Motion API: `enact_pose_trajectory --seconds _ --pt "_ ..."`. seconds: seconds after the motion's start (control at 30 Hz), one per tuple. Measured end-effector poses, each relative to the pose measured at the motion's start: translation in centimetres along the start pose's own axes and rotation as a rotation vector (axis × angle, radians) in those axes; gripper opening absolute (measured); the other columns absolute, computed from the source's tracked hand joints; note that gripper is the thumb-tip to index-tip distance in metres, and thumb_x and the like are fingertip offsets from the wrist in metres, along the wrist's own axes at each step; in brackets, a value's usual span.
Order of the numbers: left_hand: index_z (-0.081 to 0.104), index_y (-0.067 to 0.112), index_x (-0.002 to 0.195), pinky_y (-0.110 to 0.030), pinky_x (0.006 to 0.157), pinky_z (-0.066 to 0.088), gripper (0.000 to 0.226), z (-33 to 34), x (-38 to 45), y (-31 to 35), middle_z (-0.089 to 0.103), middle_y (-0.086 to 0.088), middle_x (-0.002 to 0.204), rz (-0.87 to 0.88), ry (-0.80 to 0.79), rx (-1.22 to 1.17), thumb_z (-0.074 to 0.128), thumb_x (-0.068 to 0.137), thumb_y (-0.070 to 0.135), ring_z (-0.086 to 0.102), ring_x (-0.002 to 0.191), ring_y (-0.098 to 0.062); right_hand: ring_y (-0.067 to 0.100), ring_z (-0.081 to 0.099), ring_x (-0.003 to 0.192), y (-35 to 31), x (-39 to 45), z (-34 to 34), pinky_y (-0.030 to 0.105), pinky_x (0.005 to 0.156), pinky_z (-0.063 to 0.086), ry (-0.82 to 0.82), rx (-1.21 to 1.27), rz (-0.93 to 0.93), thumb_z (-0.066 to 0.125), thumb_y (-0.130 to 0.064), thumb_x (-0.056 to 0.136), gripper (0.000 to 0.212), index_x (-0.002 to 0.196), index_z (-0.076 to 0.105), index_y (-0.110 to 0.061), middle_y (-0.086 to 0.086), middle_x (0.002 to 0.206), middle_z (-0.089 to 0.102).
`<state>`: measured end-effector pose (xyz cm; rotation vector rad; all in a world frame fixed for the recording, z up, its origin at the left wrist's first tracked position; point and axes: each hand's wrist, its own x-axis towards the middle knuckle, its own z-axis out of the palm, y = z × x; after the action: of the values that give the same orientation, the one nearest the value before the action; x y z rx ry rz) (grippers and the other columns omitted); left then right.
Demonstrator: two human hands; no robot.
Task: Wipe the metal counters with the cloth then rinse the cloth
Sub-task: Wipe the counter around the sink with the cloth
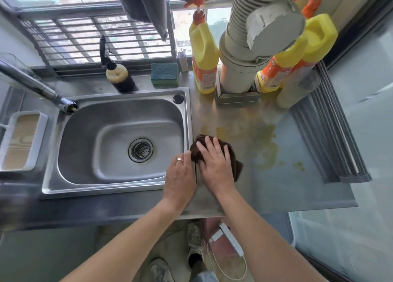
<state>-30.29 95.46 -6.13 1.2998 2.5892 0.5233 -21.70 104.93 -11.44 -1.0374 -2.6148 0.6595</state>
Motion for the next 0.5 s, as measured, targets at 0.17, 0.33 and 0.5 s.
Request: enact_pose_trajectory --seconds 0.17,0.33,0.5 --pt "0.055 0.012 0.109 -0.034 0.072 0.047 0.029 -0.5 0.3 -0.6 0.055 -0.004 0.095 0.04 -0.017 0.052 0.055 0.084 -0.003 0.05 0.087 -0.024 0.036 0.049 0.142 0.9 2.5 -1.3 0.051 0.119 0.038 0.271 0.129 0.241 0.059 -0.007 0.1 0.038 0.138 0.061 -0.01 0.018 0.148 0.056" --pt "0.054 0.013 0.108 -0.033 0.07 0.046 0.03 -0.4 1.2 -0.6 0.053 -0.003 0.097 0.05 -0.014 0.038 0.056 0.084 -0.004 0.047 0.087 -0.022 0.03 0.051 0.139 0.5 0.8 -5.1 0.041 0.114 0.044 0.4 0.102 0.21 0.053 -0.015 0.104 0.042 0.146 0.051 -0.009 0.015 0.15 0.053" --pt "0.05 0.011 0.125 -0.036 0.085 0.049 0.049 -0.6 1.6 -0.6 0.055 -0.005 0.111 -0.004 -0.042 -0.014 0.055 0.078 -0.002 0.051 0.101 -0.024 0.021 0.027 0.156 -1.5 -2.7 -1.5 0.054 0.125 0.023 -0.007 -0.095 -0.034 0.048 -0.036 0.1 0.057 0.156 0.042 -0.025 0.001 0.166 0.035"
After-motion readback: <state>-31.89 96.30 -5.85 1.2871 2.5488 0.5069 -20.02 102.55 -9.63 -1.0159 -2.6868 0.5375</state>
